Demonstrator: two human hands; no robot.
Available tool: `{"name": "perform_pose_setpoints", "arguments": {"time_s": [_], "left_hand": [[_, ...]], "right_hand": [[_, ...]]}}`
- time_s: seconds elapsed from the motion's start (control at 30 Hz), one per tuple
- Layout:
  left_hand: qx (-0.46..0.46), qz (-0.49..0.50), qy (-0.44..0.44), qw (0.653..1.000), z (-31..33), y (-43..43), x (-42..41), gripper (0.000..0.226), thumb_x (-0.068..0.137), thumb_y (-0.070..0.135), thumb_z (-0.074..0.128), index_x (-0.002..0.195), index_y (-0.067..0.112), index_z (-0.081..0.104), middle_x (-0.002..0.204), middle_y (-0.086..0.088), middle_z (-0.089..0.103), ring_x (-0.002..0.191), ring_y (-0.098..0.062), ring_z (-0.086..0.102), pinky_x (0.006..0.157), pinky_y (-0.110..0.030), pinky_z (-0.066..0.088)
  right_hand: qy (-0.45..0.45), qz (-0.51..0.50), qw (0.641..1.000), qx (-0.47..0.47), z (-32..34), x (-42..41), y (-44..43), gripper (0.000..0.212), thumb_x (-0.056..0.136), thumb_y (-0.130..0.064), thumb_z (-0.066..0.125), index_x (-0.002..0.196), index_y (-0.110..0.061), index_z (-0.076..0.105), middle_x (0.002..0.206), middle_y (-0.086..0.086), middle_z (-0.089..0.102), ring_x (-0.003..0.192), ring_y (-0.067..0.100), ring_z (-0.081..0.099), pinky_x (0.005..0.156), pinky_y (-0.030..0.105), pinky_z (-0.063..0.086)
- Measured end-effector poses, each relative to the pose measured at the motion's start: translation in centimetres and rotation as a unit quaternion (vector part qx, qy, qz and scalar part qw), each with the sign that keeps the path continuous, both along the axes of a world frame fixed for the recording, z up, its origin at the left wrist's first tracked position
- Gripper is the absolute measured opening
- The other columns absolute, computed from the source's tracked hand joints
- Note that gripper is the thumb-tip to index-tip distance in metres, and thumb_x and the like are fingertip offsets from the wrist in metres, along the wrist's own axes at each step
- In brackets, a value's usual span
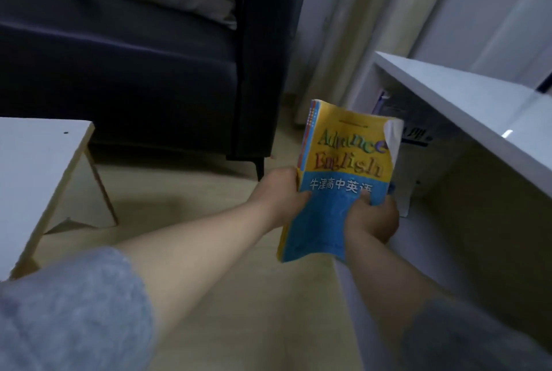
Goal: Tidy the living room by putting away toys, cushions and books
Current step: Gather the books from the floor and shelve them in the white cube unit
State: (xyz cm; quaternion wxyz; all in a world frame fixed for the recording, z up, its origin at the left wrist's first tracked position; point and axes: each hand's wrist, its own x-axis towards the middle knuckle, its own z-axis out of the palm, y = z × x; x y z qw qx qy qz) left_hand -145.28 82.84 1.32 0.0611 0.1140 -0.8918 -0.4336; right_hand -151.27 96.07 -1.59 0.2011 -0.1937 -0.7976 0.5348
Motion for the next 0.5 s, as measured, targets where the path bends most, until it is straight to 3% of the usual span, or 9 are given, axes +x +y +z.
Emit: {"name": "perform_pose_setpoints", "arguments": {"time_s": [0.1,0.3,0.5], "left_hand": [[-0.003,-0.033,0.004,0.999,-0.3,1.4,-1.8,0.021,0.090,0.029,0.061,0.106,0.016,0.059,0.107,-0.005,0.065,0.097,-0.022,0.063,0.082,-0.039,0.056],[0.024,-0.085,-0.013,0.996,-1.3,4.0,-5.0,0.027,0.091,0.025,0.059,0.115,0.012,0.053,0.114,-0.008,0.062,0.099,-0.026,0.063,0.084,-0.040,0.056],[-0.027,-0.150,0.000,0.988,-1.8,6.2,-8.2,0.030,0.095,0.018,0.051,0.119,0.000,0.048,0.113,-0.019,0.061,0.094,-0.034,0.064,0.079,-0.039,0.056]], "right_hand": [[-0.007,-0.048,0.999,-0.010,-0.2,-0.4,1.7,0.034,0.095,-0.022,0.057,0.119,0.001,0.058,0.123,0.022,0.060,0.116,0.038,0.055,0.092,0.040,0.043],[0.000,-0.069,0.998,0.004,0.4,-3.0,4.7,0.030,0.094,-0.020,0.058,0.114,0.002,0.059,0.119,0.022,0.062,0.113,0.038,0.057,0.091,0.042,0.045],[-0.009,-0.072,0.997,-0.006,0.9,-6.7,7.1,0.044,0.097,-0.023,0.054,0.133,0.002,0.049,0.137,0.021,0.051,0.126,0.034,0.049,0.098,0.036,0.039]]}}
